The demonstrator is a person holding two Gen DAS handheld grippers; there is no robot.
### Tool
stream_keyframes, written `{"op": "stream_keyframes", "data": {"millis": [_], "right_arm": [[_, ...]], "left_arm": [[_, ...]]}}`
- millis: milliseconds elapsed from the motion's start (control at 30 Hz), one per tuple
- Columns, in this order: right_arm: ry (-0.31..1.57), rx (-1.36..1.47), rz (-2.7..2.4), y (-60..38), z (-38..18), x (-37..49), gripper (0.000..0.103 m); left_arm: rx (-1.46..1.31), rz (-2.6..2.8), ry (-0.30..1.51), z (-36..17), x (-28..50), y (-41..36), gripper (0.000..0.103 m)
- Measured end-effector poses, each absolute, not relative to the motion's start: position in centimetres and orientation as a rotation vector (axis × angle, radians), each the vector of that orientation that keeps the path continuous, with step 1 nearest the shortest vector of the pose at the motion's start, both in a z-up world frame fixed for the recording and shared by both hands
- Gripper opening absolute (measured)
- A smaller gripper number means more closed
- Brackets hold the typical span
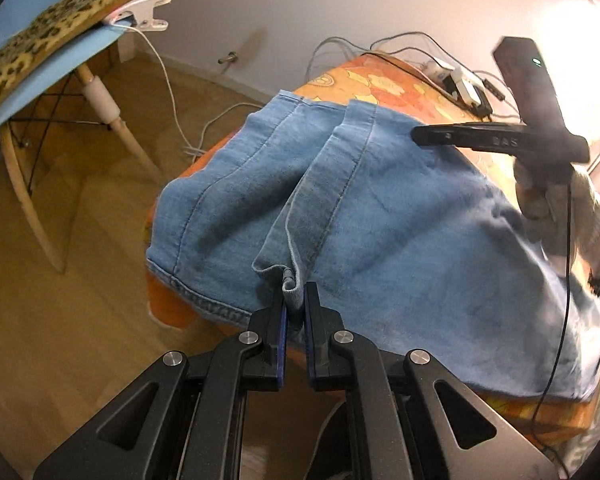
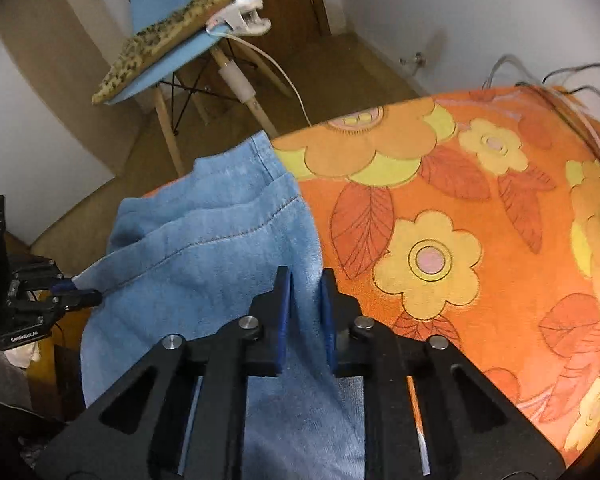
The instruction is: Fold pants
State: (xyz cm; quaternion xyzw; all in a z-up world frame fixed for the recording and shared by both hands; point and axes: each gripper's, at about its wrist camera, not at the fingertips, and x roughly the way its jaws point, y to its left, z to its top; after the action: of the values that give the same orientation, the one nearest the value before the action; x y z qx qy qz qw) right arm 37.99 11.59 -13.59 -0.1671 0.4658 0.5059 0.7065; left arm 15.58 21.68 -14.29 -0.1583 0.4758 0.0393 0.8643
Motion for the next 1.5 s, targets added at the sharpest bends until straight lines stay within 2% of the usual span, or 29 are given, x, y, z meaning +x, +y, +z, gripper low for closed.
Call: {"op": "stream_keyframes", "data": {"millis": [200, 333, 567, 600, 633, 767, 800, 867, 900, 967, 1000, 1033, 1100, 1200, 1500], "right_arm": [[0.916, -0.452, 1.108, 11.5, -10.7, 35.9, 0.011], [0.933, -0.546, 1.062, 13.0, -11.7, 36.1, 0.012], [0.93, -0.489, 1.059, 13.5, -12.1, 38.2, 0.013], [0.922, -0.482, 1.058, 13.5, -12.0, 38.3, 0.011], [0.915, -0.468, 1.064, 13.7, -11.7, 38.5, 0.005], [0.906, -0.413, 1.106, 14.5, -10.5, 39.0, 0.005], [0.915, -0.414, 1.105, 15.0, -10.5, 39.1, 0.007], [0.981, -0.391, 1.134, 16.0, -11.0, 39.8, 0.036], [0.98, -0.389, 1.124, 16.4, -11.4, 39.9, 0.058], [0.976, -0.413, 1.097, 17.2, -12.4, 40.0, 0.061], [0.986, -0.418, 1.097, 17.4, -12.8, 40.0, 0.058], [0.994, -0.423, 1.103, 17.7, -13.3, 40.0, 0.042], [0.991, -0.456, 1.114, 18.0, -13.7, 39.3, 0.02], [0.923, -0.485, 1.108, 17.6, -12.7, 38.1, 0.009], [0.771, -0.457, 1.078, 15.8, -7.1, 36.3, 0.004]], "left_arm": [[-0.353, 0.076, 0.965, -13.9, 15.4, 22.0, 0.006], [-0.357, 0.079, 0.971, -14.4, 15.7, 22.1, 0.006], [-0.34, 0.077, 0.966, -14.1, 15.6, 21.9, 0.006], [-0.345, 0.076, 0.966, -14.0, 15.5, 22.0, 0.006], [-0.349, 0.075, 0.964, -14.0, 15.5, 22.1, 0.006], [-0.343, 0.076, 0.963, -14.1, 15.4, 22.0, 0.006], [-0.342, 0.076, 0.963, -14.1, 15.4, 22.0, 0.006], [-0.345, 0.079, 0.966, -14.3, 15.3, 22.0, 0.006], [-0.348, 0.079, 0.969, -14.4, 15.4, 22.0, 0.006], [-0.351, 0.082, 0.974, -14.6, 15.5, 22.1, 0.006], [-0.351, 0.084, 0.975, -14.6, 15.6, 22.1, 0.006], [-0.352, 0.084, 0.975, -14.6, 15.7, 22.1, 0.006], [-0.349, 0.083, 0.973, -14.5, 15.8, 22.0, 0.006], [-0.353, 0.083, 0.963, -14.3, 15.7, 22.0, 0.006], [-0.409, 0.068, 0.897, -12.4, 14.6, 23.2, 0.006]]}}
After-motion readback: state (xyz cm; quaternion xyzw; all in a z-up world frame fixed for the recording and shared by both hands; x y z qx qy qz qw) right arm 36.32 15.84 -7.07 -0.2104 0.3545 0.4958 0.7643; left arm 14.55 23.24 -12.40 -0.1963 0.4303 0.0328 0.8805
